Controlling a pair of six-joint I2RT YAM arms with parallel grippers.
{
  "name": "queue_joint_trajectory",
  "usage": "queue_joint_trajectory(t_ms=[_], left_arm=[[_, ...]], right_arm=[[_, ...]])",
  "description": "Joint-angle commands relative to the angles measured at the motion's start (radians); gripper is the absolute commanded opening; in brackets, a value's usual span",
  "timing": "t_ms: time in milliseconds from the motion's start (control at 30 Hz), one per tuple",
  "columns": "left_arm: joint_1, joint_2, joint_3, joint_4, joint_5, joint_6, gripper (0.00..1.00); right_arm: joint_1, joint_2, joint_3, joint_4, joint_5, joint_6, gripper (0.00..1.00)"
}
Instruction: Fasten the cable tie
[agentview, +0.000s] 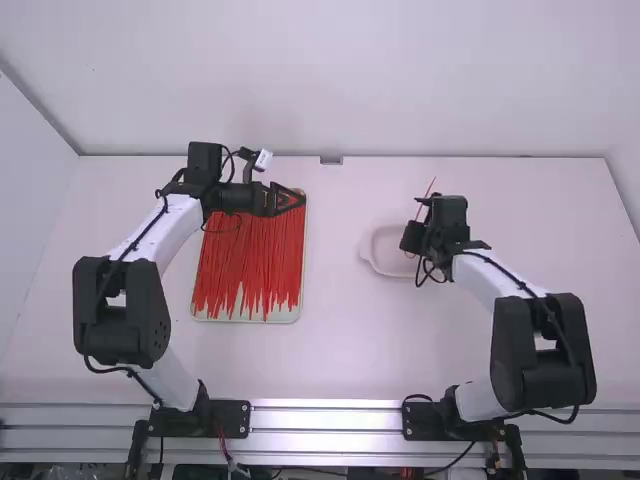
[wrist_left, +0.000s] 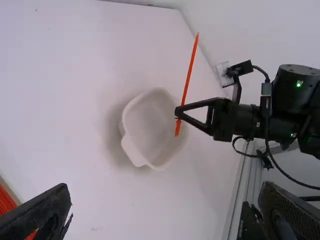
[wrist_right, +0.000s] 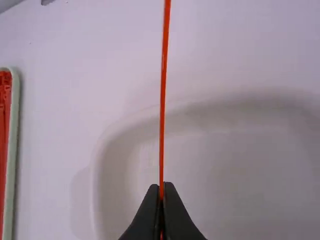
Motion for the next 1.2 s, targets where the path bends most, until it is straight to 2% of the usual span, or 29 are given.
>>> queue_joint_trajectory(t_ms=[0, 233, 967, 1033, 1133, 1167], left_arm=[[0.002, -0.007, 0.019, 0.001, 0.028, -0.003, 0.99], [0.002, -0.007, 0.019, 0.001, 0.045, -0.003, 0.99], [0.002, -0.007, 0.019, -0.007, 0.079, -0.003, 0.99], [0.001, -0.007, 0.019, -0.007, 0.079, -0.003, 0.99], [0.002, -0.007, 0.019, -0.007, 0.079, -0.003, 0.99], [0.001, -0.007, 0.019, -0.007, 0.079, -0.003, 0.99]], right_arm=[[-0.002, -0.015, -0.028, 0.011, 0.041, 0.007, 0.0], [-0.002, -0.015, -0.076, 0.083, 0.047, 0.0, 0.0], [-0.003, -0.014, -0.076, 0.105, 0.047, -0.012, 0.0], [-0.002, -0.014, -0.076, 0.105, 0.047, -0.011, 0.11], [-0.002, -0.014, -0.076, 0.114, 0.047, -0.011, 0.22], [-0.003, -0.014, -0.076, 0.118, 0.046, -0.011, 0.32]])
